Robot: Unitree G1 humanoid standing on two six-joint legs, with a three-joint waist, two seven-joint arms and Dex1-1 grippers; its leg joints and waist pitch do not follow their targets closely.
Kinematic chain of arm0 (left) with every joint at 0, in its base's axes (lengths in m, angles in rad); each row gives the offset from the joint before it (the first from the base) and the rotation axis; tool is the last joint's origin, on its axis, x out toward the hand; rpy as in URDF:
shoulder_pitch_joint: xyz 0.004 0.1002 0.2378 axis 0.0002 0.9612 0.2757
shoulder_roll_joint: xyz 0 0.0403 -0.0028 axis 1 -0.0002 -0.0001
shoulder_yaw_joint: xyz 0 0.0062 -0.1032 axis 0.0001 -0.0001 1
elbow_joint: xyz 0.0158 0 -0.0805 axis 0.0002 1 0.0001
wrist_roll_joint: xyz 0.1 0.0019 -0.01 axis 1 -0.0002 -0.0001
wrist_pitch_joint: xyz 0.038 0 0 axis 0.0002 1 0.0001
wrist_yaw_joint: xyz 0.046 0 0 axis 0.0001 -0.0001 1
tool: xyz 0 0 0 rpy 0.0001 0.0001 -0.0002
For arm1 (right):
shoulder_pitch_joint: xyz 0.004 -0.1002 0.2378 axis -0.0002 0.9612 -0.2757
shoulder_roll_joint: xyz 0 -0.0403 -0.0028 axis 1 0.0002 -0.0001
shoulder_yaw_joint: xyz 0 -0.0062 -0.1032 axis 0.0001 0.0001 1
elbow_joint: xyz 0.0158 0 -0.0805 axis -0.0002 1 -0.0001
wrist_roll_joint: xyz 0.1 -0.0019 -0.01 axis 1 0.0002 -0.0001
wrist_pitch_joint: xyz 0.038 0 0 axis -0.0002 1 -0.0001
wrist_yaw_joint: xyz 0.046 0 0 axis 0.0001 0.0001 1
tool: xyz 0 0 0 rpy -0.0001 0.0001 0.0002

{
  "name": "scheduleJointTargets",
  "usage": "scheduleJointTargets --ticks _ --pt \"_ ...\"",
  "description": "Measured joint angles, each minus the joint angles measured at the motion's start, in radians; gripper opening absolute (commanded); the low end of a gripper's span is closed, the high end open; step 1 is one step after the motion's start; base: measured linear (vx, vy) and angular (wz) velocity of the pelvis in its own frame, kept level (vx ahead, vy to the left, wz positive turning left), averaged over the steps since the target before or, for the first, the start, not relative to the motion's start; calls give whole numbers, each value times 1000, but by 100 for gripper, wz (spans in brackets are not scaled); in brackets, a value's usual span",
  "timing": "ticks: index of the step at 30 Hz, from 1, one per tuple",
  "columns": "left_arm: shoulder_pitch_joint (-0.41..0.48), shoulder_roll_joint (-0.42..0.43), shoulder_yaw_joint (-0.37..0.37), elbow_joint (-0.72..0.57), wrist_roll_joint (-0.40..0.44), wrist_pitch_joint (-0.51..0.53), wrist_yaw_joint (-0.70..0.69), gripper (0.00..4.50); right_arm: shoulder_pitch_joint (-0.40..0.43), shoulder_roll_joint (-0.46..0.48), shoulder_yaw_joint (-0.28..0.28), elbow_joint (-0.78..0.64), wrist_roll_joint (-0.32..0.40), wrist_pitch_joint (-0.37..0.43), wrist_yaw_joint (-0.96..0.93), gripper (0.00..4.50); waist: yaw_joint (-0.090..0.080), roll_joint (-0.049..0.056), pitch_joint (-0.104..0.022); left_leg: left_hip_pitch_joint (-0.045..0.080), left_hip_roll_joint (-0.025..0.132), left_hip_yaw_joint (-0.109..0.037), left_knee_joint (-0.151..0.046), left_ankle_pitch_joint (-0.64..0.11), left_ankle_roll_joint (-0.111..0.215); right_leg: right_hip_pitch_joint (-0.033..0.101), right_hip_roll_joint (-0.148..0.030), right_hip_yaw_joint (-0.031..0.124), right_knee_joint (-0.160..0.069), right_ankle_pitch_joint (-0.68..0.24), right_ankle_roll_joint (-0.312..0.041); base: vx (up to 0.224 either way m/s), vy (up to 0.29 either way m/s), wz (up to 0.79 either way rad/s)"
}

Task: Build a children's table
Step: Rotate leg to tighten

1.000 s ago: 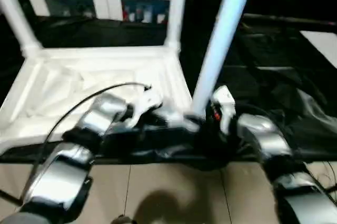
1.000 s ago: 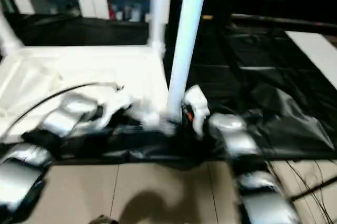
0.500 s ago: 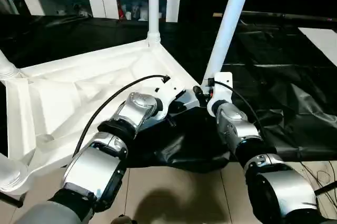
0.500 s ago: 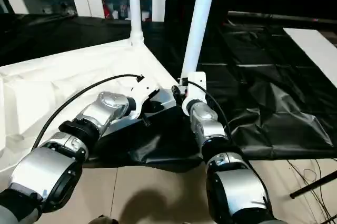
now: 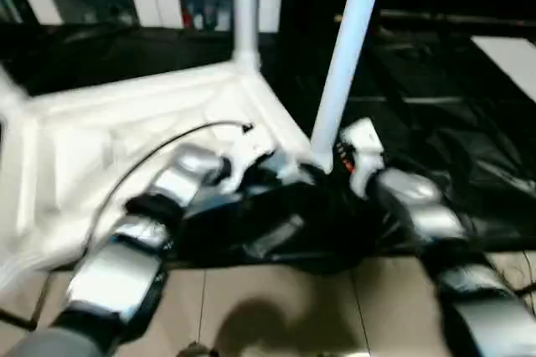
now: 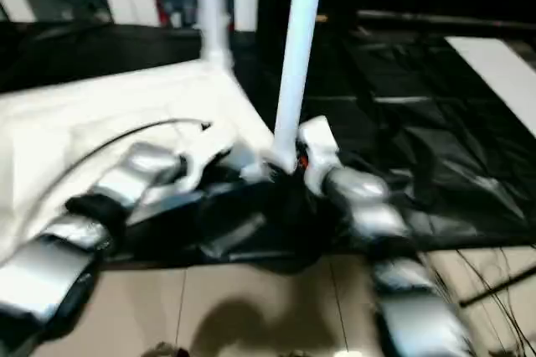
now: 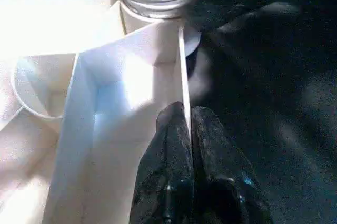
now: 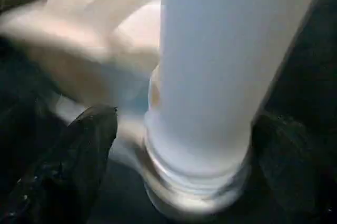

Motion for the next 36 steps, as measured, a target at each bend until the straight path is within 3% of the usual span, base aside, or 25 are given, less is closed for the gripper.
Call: scheduleJointTargets --ticks 5,13,14,24,32,36 --pt "34 54 -17 -47 -9 -34 -129 0 37 -64 59 -72 1 15 207 414 12 -3 1 0 0 0 3 -2 -4 1 -1 0 1 0 0 0 0 0" --pt "65 74 -17 -114 -10 -20 -160 0 26 -44 63 -85 18 45 231 414 14 -9 3 0 0 0 3 -3 -5 1 -1 0 1 0 0 0 0 0" --pt "69 75 -17 -121 -10 -17 -161 0 25 -43 63 -85 22 49 234 399 14 -9 3 0 0 1 2 -2 -4 1 -1 0 1 0 0 0 0 0" --pt "86 88 -18 -156 -13 -4 -183 0 20 -35 53 -77 32 75 243 306 16 -13 3 -1 0 1 3 0 -1 0 -1 0 2 0 1 0 0 0" --pt "103 97 -17 -188 -18 20 -188 0 20 -17 44 -71 32 84 234 271 14 -16 1 0 0 1 3 0 0 0 -1 0 3 0 1 0 0 0" --pt "95 90 -4 -168 -6 38 -125 0 1 58 -9 -3 46 95 102 268 -1 -25 -2 3 0 1 5 -2 -6 0 -1 2 8 0 1 0 0 0"
